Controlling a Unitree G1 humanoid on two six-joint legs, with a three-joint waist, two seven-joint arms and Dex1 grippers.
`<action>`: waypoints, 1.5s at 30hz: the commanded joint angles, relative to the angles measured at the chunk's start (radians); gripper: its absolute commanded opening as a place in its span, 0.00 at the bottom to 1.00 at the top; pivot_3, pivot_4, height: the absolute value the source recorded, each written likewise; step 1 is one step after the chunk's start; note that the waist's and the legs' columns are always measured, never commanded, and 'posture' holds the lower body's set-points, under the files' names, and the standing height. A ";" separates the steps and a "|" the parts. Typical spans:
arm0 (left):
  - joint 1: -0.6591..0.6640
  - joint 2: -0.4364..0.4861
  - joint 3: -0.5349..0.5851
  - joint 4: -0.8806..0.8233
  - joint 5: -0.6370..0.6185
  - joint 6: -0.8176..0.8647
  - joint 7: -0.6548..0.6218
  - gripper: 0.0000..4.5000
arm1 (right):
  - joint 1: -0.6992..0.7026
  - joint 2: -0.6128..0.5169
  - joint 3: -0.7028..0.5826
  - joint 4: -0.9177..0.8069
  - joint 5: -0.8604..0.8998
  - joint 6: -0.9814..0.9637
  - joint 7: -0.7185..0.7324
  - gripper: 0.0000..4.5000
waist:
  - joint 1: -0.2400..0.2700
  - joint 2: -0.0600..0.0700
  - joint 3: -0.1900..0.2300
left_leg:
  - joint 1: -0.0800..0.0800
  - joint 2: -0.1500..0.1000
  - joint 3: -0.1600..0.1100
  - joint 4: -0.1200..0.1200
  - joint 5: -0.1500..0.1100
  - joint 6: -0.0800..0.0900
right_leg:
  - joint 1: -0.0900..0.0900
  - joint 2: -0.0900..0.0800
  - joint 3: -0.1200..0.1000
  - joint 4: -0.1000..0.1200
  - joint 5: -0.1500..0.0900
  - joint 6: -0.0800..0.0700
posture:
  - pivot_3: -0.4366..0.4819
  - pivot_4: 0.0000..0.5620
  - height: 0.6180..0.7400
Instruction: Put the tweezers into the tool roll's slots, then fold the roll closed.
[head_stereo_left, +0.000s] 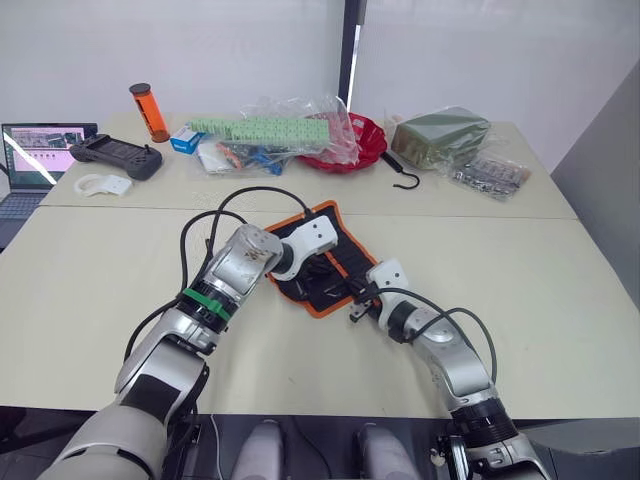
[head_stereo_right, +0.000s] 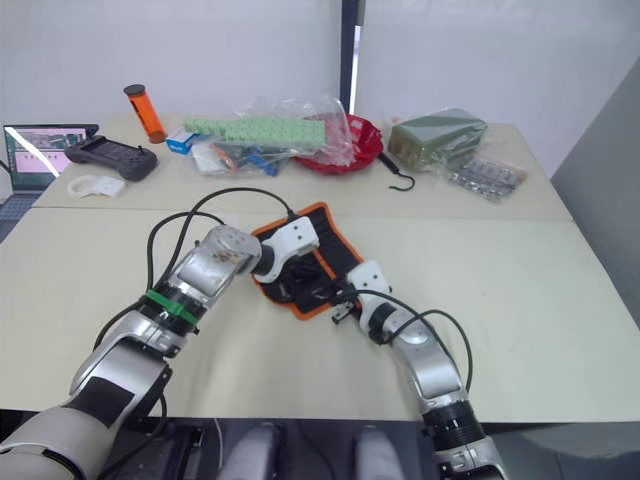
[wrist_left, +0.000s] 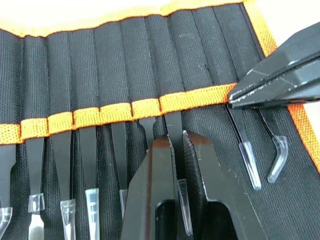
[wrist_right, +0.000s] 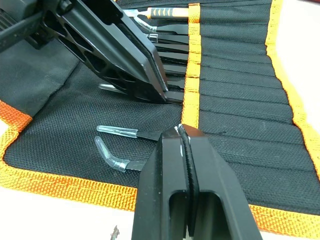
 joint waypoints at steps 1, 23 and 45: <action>-0.031 -0.018 0.024 0.015 0.027 -0.019 0.035 0.01 | 0.026 -0.014 0.000 0.039 -0.023 0.046 -0.014 0.00 | 0.000 0.000 0.000 | 0.000 0.000 0.000 0.000 0.000 0.000 | 0.000 0.000 0.000 0.000 0.000 0.000 | 0.48 0.27 1.00; 0.024 0.188 0.260 -0.290 -0.111 0.235 -0.031 0.99 | 0.007 -0.007 0.010 0.078 -0.021 0.033 0.000 0.00 | -0.015 0.000 0.000 | 0.000 0.000 0.000 -0.001 0.000 0.000 | -0.001 0.000 0.000 0.000 0.001 -0.002 | 0.48 0.27 1.00; 0.967 0.199 1.111 -0.842 -0.386 0.105 0.189 0.99 | -0.062 0.003 -0.005 0.159 0.007 0.003 0.054 0.00 | -0.025 -0.001 -0.001 | 0.007 0.002 0.002 -0.005 0.000 0.000 | 0.003 -0.002 0.002 -0.002 0.004 -0.008 | 0.48 0.27 1.00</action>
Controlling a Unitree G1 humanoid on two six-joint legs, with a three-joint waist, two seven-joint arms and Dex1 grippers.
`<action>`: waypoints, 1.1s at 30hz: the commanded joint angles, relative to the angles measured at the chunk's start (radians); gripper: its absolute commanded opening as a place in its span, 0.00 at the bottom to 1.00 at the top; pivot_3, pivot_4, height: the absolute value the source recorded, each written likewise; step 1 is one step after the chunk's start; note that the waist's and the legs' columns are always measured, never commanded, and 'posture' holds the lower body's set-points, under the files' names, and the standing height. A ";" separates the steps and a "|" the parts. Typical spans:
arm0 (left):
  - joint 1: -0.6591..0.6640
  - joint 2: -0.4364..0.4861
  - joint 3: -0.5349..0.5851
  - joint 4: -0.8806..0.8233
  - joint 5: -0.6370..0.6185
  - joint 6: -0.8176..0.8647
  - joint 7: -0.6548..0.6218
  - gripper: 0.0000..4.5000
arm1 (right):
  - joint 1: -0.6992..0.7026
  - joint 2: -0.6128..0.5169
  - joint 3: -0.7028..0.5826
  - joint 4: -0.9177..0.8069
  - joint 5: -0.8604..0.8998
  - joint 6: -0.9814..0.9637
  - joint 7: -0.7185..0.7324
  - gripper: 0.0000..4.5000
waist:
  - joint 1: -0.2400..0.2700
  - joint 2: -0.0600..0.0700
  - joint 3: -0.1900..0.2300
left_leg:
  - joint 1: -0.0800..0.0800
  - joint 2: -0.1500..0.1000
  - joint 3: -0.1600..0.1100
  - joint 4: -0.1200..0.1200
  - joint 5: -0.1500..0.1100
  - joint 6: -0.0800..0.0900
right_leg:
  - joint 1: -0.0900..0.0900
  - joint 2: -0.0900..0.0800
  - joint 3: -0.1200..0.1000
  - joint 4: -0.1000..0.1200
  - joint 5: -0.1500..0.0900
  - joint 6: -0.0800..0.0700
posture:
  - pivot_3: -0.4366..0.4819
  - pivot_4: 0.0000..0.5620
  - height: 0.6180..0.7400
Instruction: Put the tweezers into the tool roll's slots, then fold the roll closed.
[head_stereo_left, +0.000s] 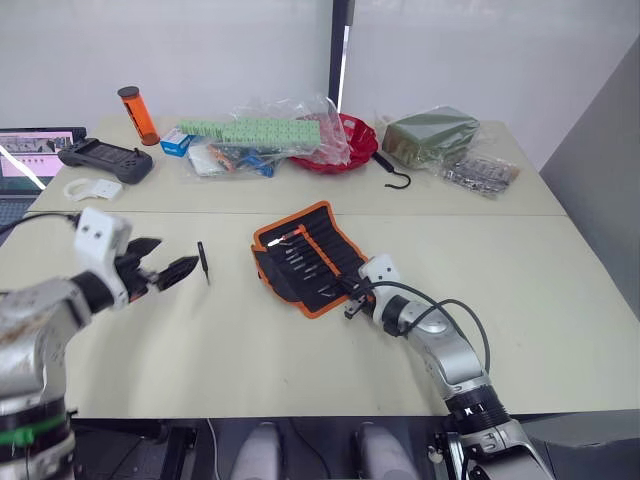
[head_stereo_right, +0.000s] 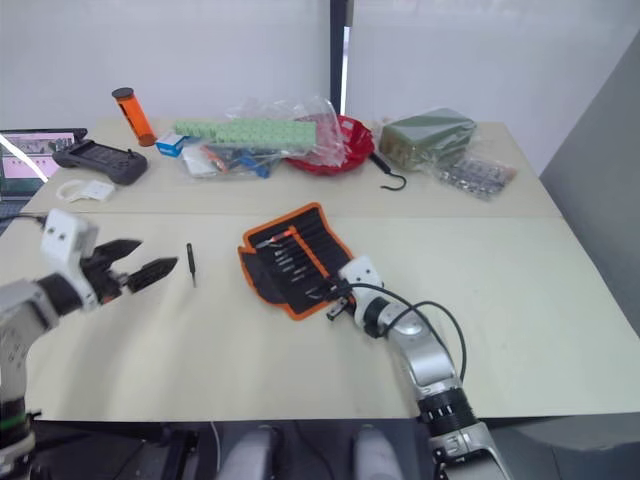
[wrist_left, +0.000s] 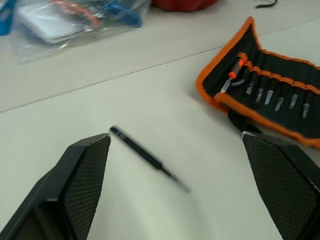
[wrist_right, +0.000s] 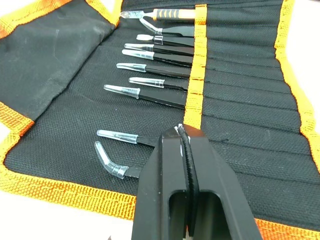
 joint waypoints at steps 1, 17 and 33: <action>0.120 -0.069 0.078 -0.078 -0.023 -0.064 0.059 0.99 | 0.010 -0.008 -0.017 0.059 -0.004 0.018 -0.002 0.00 | 0.001 0.000 0.000 | 0.000 0.000 0.000 0.000 0.000 0.000 | 0.000 0.000 0.000 0.000 0.000 0.000 | 0.48 0.27 1.00; 0.410 -0.252 0.110 -0.186 -0.066 -0.183 0.240 0.99 | 0.012 -0.001 -0.005 0.087 -0.013 -0.008 0.030 0.00 | 0.003 -0.002 -0.001 | 0.000 0.001 0.000 0.000 0.000 -0.001 | 0.000 0.000 0.000 -0.002 -0.002 -0.003 | 0.48 0.27 1.00; 0.135 -0.242 -0.062 -0.193 -0.079 0.010 0.513 0.99 | 0.026 0.001 -0.020 0.077 -0.016 -0.003 0.014 0.00 | 0.004 -0.005 -0.003 | 0.000 0.000 0.000 0.000 0.000 -0.001 | 0.000 0.001 -0.001 -0.002 -0.002 -0.002 | 0.48 0.27 1.00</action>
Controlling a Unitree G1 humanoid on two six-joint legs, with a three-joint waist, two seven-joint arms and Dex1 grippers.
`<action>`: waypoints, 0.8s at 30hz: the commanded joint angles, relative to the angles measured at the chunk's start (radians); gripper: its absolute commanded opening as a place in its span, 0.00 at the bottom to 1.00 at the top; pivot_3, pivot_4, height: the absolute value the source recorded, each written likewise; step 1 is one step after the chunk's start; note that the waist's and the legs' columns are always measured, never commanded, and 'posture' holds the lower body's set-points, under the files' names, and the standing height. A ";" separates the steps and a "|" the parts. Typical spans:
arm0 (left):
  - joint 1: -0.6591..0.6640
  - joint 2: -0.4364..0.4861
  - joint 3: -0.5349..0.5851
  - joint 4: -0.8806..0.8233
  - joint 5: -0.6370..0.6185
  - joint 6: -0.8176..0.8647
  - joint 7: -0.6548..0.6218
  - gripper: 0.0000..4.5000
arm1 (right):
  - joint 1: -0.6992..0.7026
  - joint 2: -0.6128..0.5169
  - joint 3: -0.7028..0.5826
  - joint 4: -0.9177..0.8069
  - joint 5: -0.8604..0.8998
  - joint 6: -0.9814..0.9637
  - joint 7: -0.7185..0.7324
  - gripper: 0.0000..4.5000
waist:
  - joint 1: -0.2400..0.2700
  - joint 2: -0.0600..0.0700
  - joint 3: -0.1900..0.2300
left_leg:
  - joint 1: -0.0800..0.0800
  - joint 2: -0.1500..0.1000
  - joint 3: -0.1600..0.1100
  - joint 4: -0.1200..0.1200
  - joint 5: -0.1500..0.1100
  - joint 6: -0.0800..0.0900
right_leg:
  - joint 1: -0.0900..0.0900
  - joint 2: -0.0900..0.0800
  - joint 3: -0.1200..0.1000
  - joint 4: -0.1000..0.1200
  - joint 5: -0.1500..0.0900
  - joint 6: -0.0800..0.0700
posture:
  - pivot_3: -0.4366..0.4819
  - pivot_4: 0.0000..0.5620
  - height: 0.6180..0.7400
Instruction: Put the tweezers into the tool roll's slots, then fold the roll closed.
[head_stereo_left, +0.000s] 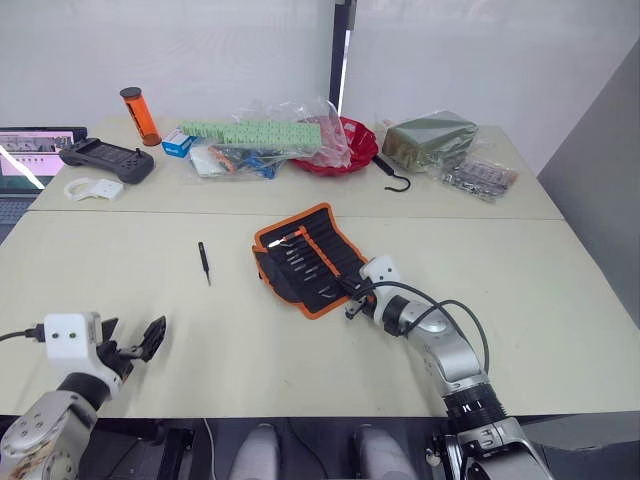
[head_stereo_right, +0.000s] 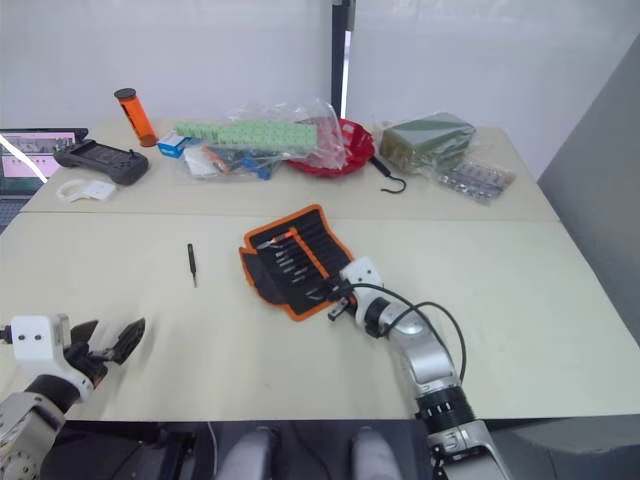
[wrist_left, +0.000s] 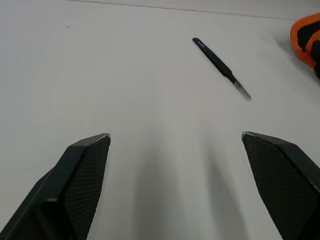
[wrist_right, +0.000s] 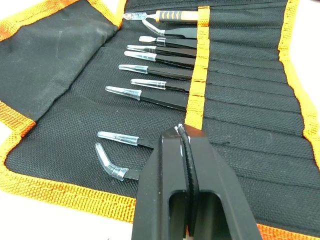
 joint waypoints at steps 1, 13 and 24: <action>-0.104 0.002 -0.052 -0.011 0.008 0.068 0.099 0.99 | 0.033 -0.006 -0.003 0.031 -0.016 0.030 -0.021 0.00 | -0.002 -0.002 -0.001 | 0.000 0.000 0.000 0.000 0.000 0.000 | 0.000 0.000 0.000 0.000 0.000 0.000 | 0.48 0.27 1.00; -0.412 -0.053 -0.244 0.150 0.129 0.201 0.325 0.99 | 0.052 -0.020 -0.010 -0.011 -0.022 0.046 -0.041 0.00 | -0.001 -0.001 -0.001 | -0.002 -0.002 -0.001 0.000 0.000 0.000 | -0.001 0.000 0.000 0.000 0.000 0.002 | 0.48 0.27 1.00; -0.471 -0.110 -0.363 0.270 0.221 0.195 0.377 0.94 | 0.057 -0.033 -0.012 -0.031 -0.023 0.058 -0.047 0.00 | 0.007 -0.001 -0.001 | -0.002 -0.002 -0.001 0.000 0.000 0.000 | 0.000 0.000 0.000 0.000 0.001 0.002 | 0.48 0.27 1.00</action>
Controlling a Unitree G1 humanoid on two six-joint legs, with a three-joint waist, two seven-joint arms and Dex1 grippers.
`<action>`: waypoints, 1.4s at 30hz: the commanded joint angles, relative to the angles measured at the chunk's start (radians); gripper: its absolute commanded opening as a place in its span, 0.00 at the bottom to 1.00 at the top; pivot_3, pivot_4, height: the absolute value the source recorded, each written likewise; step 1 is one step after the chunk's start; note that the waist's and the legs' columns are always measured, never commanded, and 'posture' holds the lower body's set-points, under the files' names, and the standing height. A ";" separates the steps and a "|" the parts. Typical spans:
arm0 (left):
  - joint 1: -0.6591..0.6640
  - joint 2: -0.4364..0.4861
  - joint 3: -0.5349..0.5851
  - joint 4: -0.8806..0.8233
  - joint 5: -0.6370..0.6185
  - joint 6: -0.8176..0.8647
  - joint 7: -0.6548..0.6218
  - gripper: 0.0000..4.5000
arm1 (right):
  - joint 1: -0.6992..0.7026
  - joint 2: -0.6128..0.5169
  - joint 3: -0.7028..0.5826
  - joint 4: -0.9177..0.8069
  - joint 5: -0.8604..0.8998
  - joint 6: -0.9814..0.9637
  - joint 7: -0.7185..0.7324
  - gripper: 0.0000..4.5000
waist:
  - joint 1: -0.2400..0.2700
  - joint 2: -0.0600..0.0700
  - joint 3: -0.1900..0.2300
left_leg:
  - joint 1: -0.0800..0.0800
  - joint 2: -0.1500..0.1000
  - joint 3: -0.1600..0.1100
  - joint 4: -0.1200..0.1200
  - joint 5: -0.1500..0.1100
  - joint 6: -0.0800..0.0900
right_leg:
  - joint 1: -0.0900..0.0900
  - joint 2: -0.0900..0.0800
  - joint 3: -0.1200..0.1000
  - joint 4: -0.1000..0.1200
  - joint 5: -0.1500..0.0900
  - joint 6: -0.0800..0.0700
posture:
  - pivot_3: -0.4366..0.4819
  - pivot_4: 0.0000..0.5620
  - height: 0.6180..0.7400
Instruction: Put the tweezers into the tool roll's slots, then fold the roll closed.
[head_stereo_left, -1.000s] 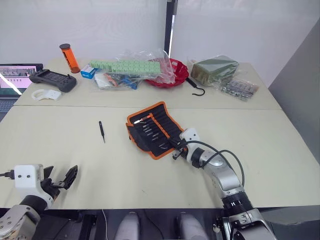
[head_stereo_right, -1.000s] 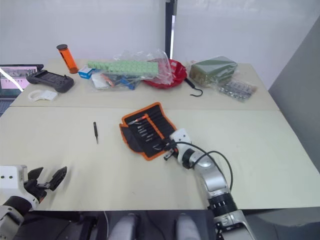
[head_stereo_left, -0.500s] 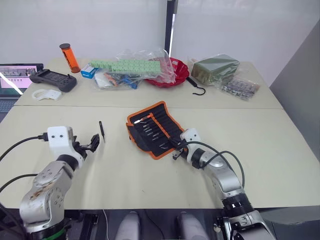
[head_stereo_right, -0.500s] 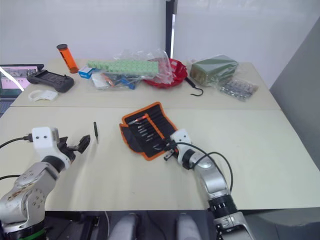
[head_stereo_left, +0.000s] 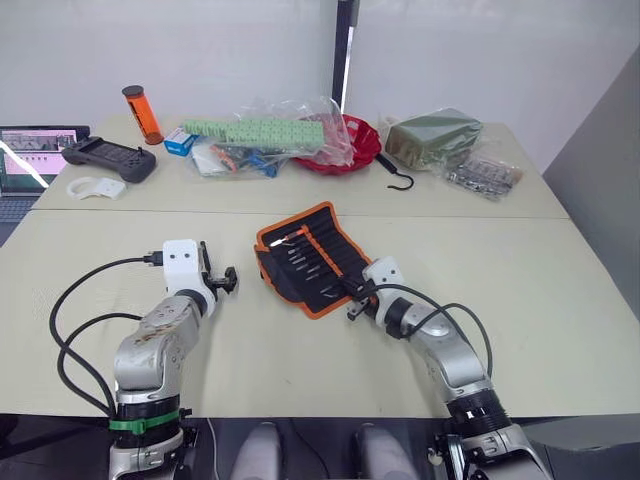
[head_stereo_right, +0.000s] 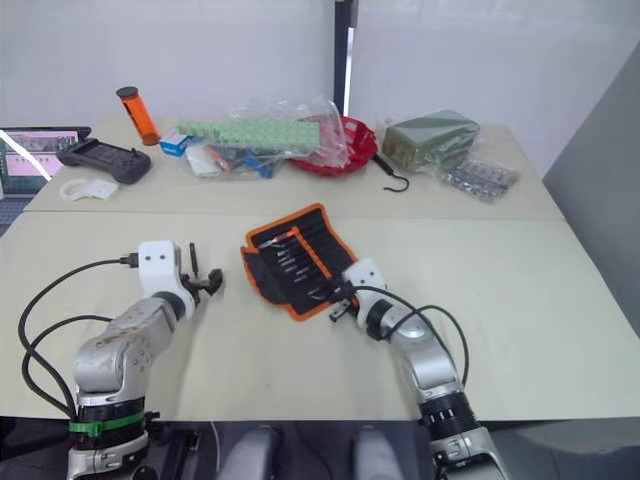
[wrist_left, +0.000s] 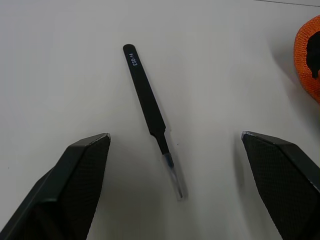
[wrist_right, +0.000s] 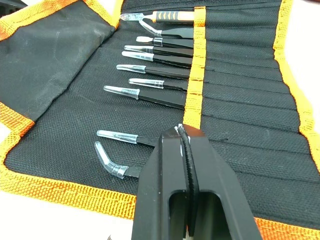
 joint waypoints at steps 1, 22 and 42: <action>-0.015 -0.003 -0.018 0.020 0.037 -0.012 0.015 0.87 | 0.026 -0.025 -0.012 0.032 -0.022 0.047 -0.018 0.00 | 0.004 0.000 0.000 | 0.000 0.000 0.000 0.000 0.000 0.000 | 0.000 0.000 0.000 0.000 0.000 0.000 | 0.48 0.27 1.00; -0.059 0.174 0.093 0.089 0.060 -0.171 -0.119 0.01 | 0.009 -0.036 0.017 0.047 -0.032 0.029 -0.004 0.00 | 0.010 0.001 0.001 | -0.001 0.000 0.000 -0.001 0.000 -0.001 | -0.001 0.000 0.000 -0.002 0.001 0.001 | 0.48 0.27 1.00; -0.285 0.415 -0.256 -0.131 -0.229 0.016 -0.685 0.01 | 0.066 -0.041 -0.081 -0.092 0.060 0.027 -0.020 0.00 | 0.013 0.005 0.006 | -0.009 0.000 0.000 0.000 0.002 -0.002 | -0.006 0.000 -0.001 -0.004 0.002 0.002 | 0.48 0.27 1.00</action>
